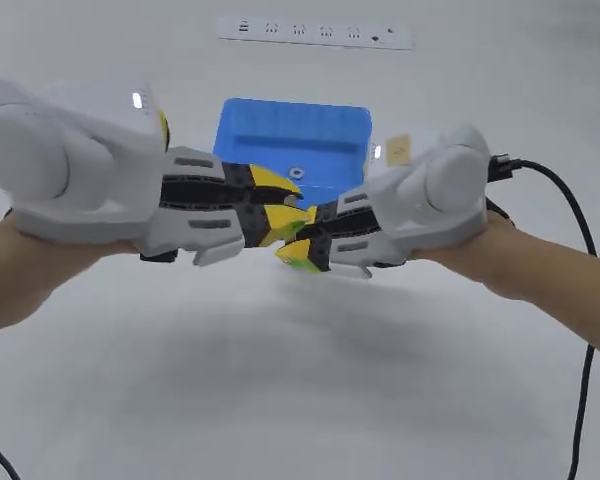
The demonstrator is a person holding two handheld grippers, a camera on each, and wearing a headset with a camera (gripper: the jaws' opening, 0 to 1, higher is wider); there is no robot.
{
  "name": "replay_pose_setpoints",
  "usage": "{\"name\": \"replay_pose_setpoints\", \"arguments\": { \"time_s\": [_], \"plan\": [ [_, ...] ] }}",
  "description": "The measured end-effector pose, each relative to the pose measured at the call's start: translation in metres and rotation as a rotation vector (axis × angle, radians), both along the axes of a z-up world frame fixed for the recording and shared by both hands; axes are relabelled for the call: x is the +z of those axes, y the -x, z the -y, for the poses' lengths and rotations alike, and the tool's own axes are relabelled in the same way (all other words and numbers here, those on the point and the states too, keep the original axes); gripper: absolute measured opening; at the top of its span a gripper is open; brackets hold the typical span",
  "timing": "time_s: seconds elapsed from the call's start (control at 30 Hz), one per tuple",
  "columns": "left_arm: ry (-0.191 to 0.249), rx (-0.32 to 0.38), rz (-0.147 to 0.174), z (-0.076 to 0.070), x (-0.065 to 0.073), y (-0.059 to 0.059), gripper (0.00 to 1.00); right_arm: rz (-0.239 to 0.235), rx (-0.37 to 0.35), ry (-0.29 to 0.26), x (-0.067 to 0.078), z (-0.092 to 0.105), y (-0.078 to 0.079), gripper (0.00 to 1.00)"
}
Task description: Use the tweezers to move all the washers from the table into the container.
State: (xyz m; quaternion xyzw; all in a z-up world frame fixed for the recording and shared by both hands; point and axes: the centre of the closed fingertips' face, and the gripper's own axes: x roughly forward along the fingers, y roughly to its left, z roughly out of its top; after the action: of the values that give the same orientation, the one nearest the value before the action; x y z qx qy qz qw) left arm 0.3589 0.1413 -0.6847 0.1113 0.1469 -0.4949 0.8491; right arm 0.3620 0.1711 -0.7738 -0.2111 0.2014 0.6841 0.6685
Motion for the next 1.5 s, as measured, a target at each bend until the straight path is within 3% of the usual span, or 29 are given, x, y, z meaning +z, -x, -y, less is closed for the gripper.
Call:
{"name": "replay_pose_setpoints", "arguments": {
  "time_s": [0.13, 0.2, 0.23, 0.27, 0.37, 0.47, 0.53, 0.63, 0.7, 0.8, 0.93, 1.03, 1.13, 1.23, 1.5],
  "plan": [
    [-0.004, 0.033, 0.021, -0.01, 0.005, 0.001, 0.23, 0.008, -0.002, 0.007, 0.003, 0.0, 0.002, 0.1],
    [0.068, 0.059, 0.023, -0.011, 0.015, 0.004, 0.26, 0.008, -0.006, -0.001, 0.008, 0.0, 0.004, 0.1],
    [0.12, 0.07, 0.008, -0.012, 0.021, 0.007, 0.28, 0.008, -0.007, -0.007, 0.011, 0.0, 0.006, 0.1],
    [0.144, 0.072, -0.003, -0.012, 0.023, 0.01, 0.29, 0.009, -0.007, -0.009, 0.013, 0.0, 0.007, 0.1],
    [0.11, 0.08, 0.017, -0.018, 0.021, 0.017, 0.3, 0.019, -0.006, -0.007, 0.017, 0.002, 0.009, 0.1],
    [0.038, 0.087, 0.029, -0.022, 0.013, 0.025, 0.33, 0.016, -0.019, -0.012, 0.022, 0.006, 0.008, 0.1],
    [0.044, 0.093, 0.03, -0.022, 0.014, 0.03, 0.37, 0.013, -0.033, -0.019, 0.027, 0.008, 0.009, 0.1],
    [0.088, 0.117, 0.042, -0.022, 0.021, 0.034, 0.48, 0.019, -0.042, -0.019, 0.031, 0.012, 0.008, 0.1],
    [0.089, 0.127, 0.048, -0.022, 0.022, 0.036, 0.56, 0.024, -0.049, -0.02, 0.037, 0.015, 0.008, 0.1],
    [0.079, 0.14, 0.054, -0.024, 0.022, 0.038, 0.6, 0.031, -0.055, -0.024, 0.044, 0.019, 0.007, 0.1],
    [0.095, 0.156, 0.047, -0.024, 0.021, 0.039, 0.65, 0.05, -0.054, -0.019, 0.054, 0.026, 0.005, 0.1],
    [0.088, 0.17, 0.015, -0.026, 0.014, 0.04, 0.69, 0.067, -0.061, -0.007, 0.059, 0.029, 0.0, 0.1],
    [0.086, 0.183, 0.013, -0.028, 0.013, 0.04, 0.72, 0.075, -0.066, -0.014, 0.067, 0.03, -0.003, 0.1],
    [0.166, 0.21, -0.003, -0.028, 0.019, 0.04, 0.78, 0.082, -0.067, -0.031, 0.076, 0.029, -0.007, 0.1],
    [0.129, 0.221, -0.014, -0.034, 0.009, 0.041, 0.81, 0.104, -0.098, -0.085, 0.1, 0.021, -0.041, 0.09]
  ]
}}
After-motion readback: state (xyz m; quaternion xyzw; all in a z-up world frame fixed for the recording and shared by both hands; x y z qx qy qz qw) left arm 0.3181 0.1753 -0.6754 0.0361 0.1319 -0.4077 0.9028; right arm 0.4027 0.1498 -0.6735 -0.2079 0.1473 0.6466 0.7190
